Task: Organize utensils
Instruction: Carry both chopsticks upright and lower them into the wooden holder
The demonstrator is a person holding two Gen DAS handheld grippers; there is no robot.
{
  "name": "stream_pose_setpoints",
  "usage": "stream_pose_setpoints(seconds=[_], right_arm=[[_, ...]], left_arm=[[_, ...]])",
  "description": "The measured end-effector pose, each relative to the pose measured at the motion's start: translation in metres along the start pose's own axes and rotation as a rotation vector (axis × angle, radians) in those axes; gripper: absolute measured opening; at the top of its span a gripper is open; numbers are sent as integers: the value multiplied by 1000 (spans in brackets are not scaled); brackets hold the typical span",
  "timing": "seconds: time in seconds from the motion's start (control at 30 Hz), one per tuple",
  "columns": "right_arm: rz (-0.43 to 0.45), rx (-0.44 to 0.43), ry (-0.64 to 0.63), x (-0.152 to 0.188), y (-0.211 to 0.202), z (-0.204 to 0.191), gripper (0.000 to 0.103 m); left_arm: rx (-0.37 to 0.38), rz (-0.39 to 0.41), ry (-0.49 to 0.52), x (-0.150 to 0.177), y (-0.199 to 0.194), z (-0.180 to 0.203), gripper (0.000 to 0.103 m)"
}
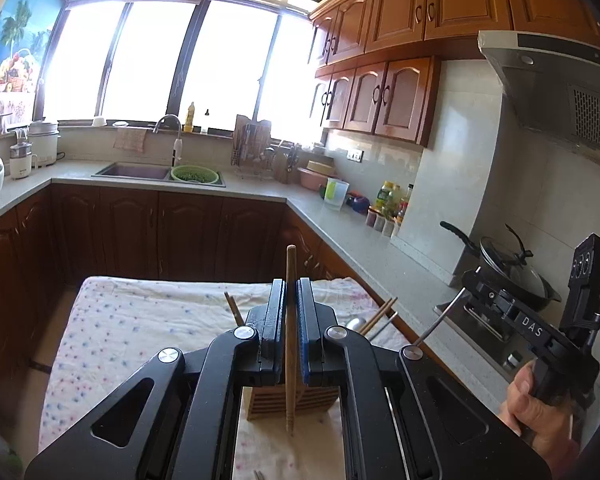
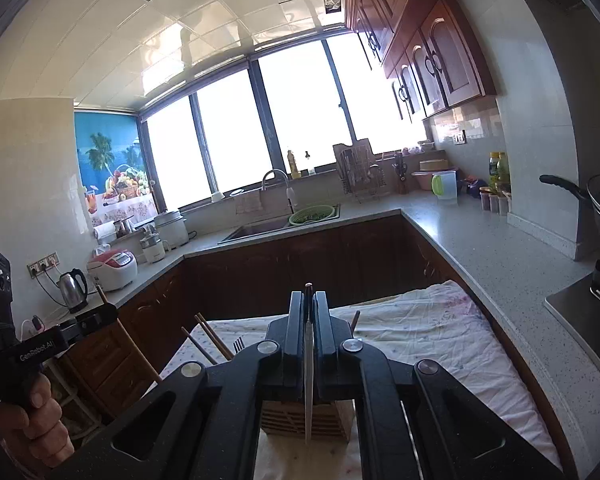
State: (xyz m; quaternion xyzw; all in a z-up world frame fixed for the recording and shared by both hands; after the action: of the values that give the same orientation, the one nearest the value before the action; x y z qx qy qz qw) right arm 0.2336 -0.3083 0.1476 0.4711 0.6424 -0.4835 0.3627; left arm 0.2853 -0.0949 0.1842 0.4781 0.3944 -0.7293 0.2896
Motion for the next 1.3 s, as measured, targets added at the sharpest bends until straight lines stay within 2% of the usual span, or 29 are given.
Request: stream_pose_setpoints(seconds=[0.2, 0.37, 0.5, 0.67, 0.97, 1.17, 1.3], right_arm=[[54, 16, -19, -29, 16, -5, 4], [62, 32, -16, -33, 36, 1, 4], [47, 44, -10, -22, 50, 7, 4], [25, 50, 27, 0, 63, 19, 4], [-68, 51, 54, 43, 79, 29, 4], [-120, 49, 37, 61, 91, 26, 4], [-116, 56, 30, 60, 91, 25, 4]], left_arm=[[-33, 65, 17, -31, 20, 1, 5], [-64, 85, 15, -34, 44, -5, 5], [-73, 71, -2, -17, 61, -10, 5], [-82, 19, -18, 19, 74, -18, 5], [-81, -78, -50, 74, 82, -27, 5], [-94, -98, -45, 82, 87, -29, 5], [-99, -104, -43, 82, 87, -29, 6]])
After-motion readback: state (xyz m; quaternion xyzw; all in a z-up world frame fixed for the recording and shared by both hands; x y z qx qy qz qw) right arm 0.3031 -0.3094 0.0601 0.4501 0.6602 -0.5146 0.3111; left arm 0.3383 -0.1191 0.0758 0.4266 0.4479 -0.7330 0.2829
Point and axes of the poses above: each gripper's, at about its wrist camera, not at the fingertips, and y roughly the way its jaws point, z to its right, x to its underside, the point moved 10 cm from there along y, roughly the way its jaws point, and after that the axes turned 3 degrees about x, right-handed, at the moved point
